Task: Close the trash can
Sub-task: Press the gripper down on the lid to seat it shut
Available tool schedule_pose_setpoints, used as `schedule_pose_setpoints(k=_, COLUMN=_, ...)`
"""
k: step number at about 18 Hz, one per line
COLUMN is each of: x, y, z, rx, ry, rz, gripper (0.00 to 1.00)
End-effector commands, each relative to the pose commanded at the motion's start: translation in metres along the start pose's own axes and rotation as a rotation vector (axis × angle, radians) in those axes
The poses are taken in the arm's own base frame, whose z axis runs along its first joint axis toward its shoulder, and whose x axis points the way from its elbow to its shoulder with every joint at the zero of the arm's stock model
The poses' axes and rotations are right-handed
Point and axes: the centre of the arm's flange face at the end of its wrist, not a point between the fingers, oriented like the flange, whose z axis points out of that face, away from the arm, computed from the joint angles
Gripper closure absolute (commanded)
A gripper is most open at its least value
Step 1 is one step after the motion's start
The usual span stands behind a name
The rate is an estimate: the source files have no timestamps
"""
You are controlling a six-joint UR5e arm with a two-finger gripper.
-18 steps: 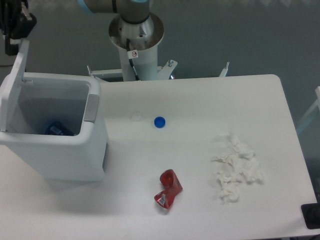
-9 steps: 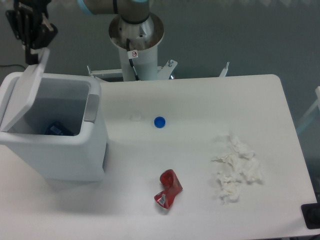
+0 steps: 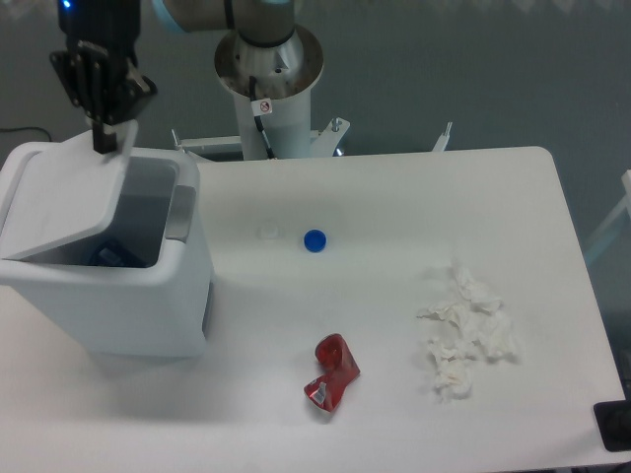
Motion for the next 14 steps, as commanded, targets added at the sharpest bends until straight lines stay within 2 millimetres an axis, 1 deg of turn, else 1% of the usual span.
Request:
schedule_pose_setpoints(k=4, x=-0.010, y=0.005, z=0.014, rx=-0.021, ry=0.008, rz=-0.019, gripper=1.00)
schedule_pose_setpoints(k=10, x=-0.013, y=0.015, z=0.027, rx=-0.044, ry=0.021, rz=-0.031, gripper=1.00)
schedule_pose_setpoints(k=14, x=-0.016, y=0.015, z=0.037, rx=-0.058, ry=0.032, rz=-0.037, gripper=1.00)
